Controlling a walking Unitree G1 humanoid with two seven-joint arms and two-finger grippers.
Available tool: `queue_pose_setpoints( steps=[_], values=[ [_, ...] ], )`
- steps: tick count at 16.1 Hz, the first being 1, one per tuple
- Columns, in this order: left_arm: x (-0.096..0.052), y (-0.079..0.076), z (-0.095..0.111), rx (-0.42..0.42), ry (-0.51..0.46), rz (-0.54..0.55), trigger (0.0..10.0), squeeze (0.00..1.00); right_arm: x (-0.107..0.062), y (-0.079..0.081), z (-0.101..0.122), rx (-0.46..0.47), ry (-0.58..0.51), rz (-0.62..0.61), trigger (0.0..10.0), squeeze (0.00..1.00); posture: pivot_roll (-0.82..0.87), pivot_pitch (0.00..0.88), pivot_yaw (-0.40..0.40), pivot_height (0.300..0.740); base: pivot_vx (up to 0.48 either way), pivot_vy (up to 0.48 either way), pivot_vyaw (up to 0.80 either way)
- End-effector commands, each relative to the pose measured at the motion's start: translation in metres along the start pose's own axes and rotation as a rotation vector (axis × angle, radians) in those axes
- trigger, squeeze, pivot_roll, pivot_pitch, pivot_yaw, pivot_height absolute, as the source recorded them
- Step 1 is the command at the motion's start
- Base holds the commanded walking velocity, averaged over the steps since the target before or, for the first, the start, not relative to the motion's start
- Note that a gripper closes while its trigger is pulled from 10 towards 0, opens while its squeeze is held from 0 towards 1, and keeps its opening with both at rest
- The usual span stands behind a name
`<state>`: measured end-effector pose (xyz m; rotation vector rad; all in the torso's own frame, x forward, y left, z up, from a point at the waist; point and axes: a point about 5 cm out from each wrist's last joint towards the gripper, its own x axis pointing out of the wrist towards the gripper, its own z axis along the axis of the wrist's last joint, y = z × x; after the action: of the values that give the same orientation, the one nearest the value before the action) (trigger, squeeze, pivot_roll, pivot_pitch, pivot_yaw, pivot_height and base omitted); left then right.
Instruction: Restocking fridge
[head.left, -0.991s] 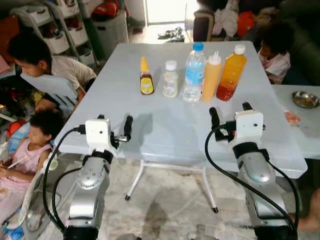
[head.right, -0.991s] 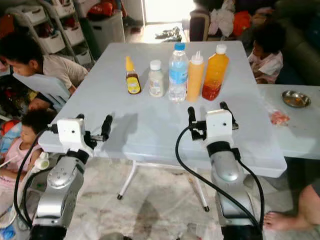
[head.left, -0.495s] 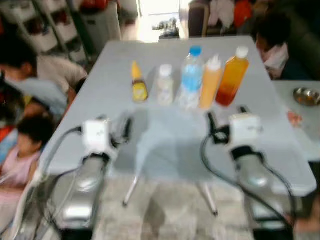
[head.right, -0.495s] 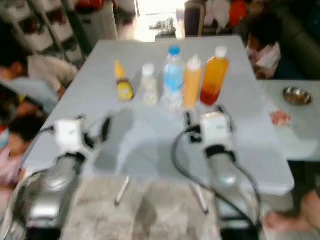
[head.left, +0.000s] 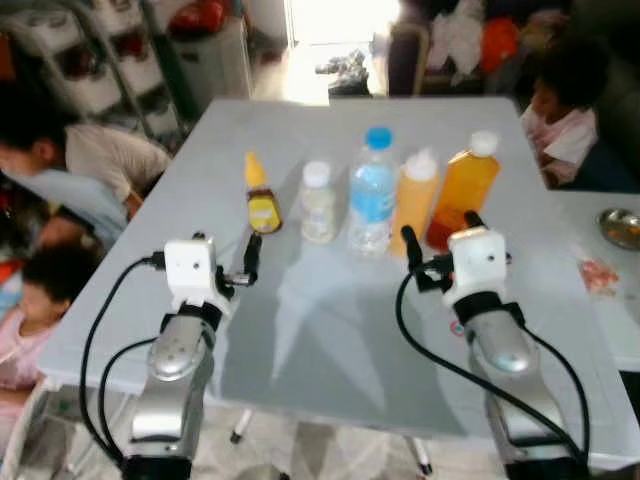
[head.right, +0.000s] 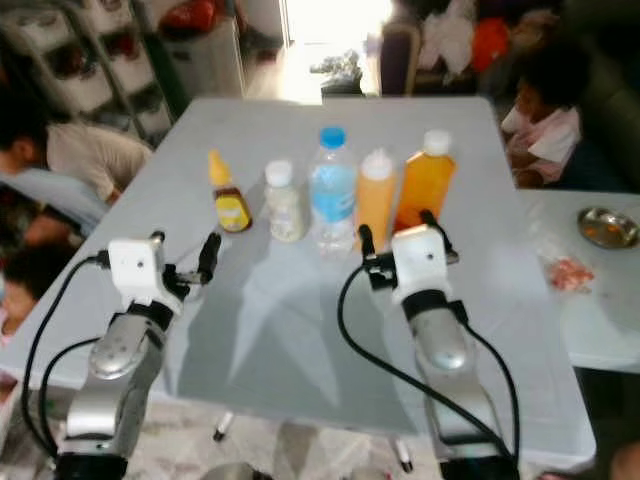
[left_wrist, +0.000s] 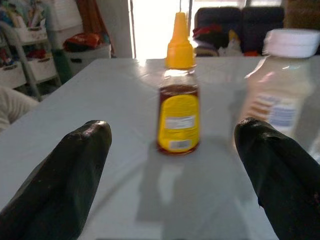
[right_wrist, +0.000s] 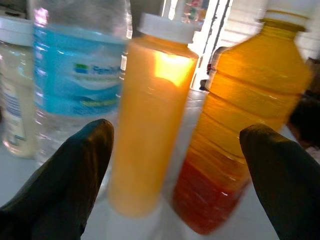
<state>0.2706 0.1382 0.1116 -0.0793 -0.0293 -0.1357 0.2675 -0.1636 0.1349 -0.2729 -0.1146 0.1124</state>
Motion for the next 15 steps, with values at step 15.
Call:
queue_pose_setpoints(
  steps=[15],
  values=[
    [-0.001,0.000,0.002,0.008,-0.002,-0.008,10.0,0.00,0.041,0.028,0.056,-0.022,-0.229,0.189,10.0,0.00,-0.06,0.000,0.066,0.740,0.000,0.000,0.00]
  ],
)
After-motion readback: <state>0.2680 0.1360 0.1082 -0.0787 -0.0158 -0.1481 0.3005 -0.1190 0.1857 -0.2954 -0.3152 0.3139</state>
